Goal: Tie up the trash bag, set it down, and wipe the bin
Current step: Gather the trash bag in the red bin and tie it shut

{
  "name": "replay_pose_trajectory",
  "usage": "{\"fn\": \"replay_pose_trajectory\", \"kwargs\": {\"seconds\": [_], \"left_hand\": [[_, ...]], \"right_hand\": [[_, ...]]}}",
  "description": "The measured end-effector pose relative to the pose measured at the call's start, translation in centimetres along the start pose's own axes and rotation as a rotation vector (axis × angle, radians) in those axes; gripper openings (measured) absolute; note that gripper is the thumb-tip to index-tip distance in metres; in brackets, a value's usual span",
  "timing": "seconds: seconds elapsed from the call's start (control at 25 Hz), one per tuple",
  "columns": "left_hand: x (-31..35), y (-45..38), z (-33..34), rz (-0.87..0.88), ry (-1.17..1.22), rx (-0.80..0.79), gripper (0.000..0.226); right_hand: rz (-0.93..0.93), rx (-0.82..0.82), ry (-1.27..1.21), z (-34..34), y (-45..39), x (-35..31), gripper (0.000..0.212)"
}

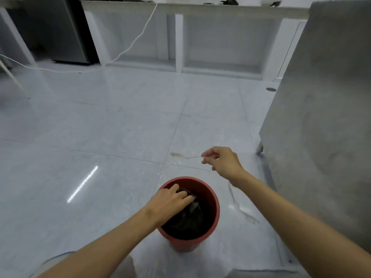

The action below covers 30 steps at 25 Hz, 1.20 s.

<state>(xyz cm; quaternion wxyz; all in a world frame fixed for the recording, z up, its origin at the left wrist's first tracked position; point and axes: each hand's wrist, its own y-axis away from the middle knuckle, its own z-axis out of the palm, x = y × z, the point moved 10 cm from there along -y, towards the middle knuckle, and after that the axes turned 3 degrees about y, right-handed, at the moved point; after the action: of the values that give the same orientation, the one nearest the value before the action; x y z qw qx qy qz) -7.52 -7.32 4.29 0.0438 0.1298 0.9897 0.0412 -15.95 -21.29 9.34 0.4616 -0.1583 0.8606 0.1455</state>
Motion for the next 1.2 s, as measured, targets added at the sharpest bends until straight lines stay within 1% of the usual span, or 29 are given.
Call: {"fn": "replay_pose_trajectory", "kwargs": {"seconds": [0.08, 0.12, 0.2, 0.24, 0.32, 0.4, 0.48, 0.56, 0.64, 0.76, 0.84, 0.92, 1.04, 1.08, 1.12, 1.2], "left_hand": [[0.2, 0.7, -0.7, 0.008, 0.072, 0.024, 0.045], [0.4, 1.0, -1.2, 0.017, 0.106, 0.059, 0.040], [0.5, 1.3, -1.5, 0.000, 0.212, 0.110, 0.034], [0.2, 1.4, -1.3, -0.034, 0.294, 0.123, 0.035], [-0.5, 1.0, -0.3, -0.099, 0.390, 0.107, 0.039], [-1.5, 0.3, 0.4, -0.124, 0.351, 0.057, 0.037], [-3.1, -0.3, 1.2, -0.181, 0.422, -0.006, 0.032], [-4.9, -0.3, 1.4, -0.252, 0.526, 0.003, 0.025], [-6.5, -0.2, 1.9, -0.306, 0.506, 0.002, 0.019], [-6.9, -0.1, 1.9, -0.329, 0.316, -0.042, 0.013], [-6.5, -0.2, 1.6, -0.336, 0.306, -0.031, 0.012], [-6.3, -0.1, 1.5, -0.357, 0.413, -0.009, 0.017], [-6.4, -0.3, 1.6, -0.373, 0.665, -0.004, 0.037], [-6.5, -0.4, 1.7, -0.391, 0.728, -0.009, 0.039], [-6.6, -0.4, 1.8, -0.422, 0.793, -0.011, 0.037], [-7.0, -0.3, 2.1, -0.501, 0.932, 0.000, 0.025]], "right_hand": [[0.078, -0.003, -0.129, 1.0, 2.1, 0.8, 0.013], [0.116, -0.024, -0.142, 1.5, 2.8, 1.5, 0.013], [0.149, -0.110, -0.095, 3.0, 3.6, 2.6, 0.012], [0.155, -0.161, -0.066, 3.8, 3.8, 3.1, 0.013], [0.172, -0.256, -0.027, 5.5, 3.9, 3.9, 0.014], [0.188, -0.313, -0.019, 6.6, 3.7, 4.8, 0.013], [0.190, -0.329, -0.011, 6.7, 3.4, 5.6, 0.009], [0.184, -0.304, 0.017, 6.0, 2.9, 6.3, 0.006], [0.155, -0.313, 0.078, 5.5, 2.8, 6.7, 0.006], [0.116, -0.448, 0.112, 6.9, 3.9, 6.7, 0.005], [0.073, -0.525, 0.100, 8.4, 5.0, 6.1, 0.005], [0.039, -0.564, 0.091, 9.6, 6.0, 5.5, 0.006], [0.009, -0.555, 0.067, 10.1, 6.8, 5.2, 0.007], [0.003, -0.550, 0.061, 10.1, 7.0, 5.1, 0.008], [-0.002, -0.547, 0.062, 10.1, 7.2, 5.1, 0.009], [-0.009, -0.545, 0.082, 10.3, 7.5, 5.2, 0.012]]}}
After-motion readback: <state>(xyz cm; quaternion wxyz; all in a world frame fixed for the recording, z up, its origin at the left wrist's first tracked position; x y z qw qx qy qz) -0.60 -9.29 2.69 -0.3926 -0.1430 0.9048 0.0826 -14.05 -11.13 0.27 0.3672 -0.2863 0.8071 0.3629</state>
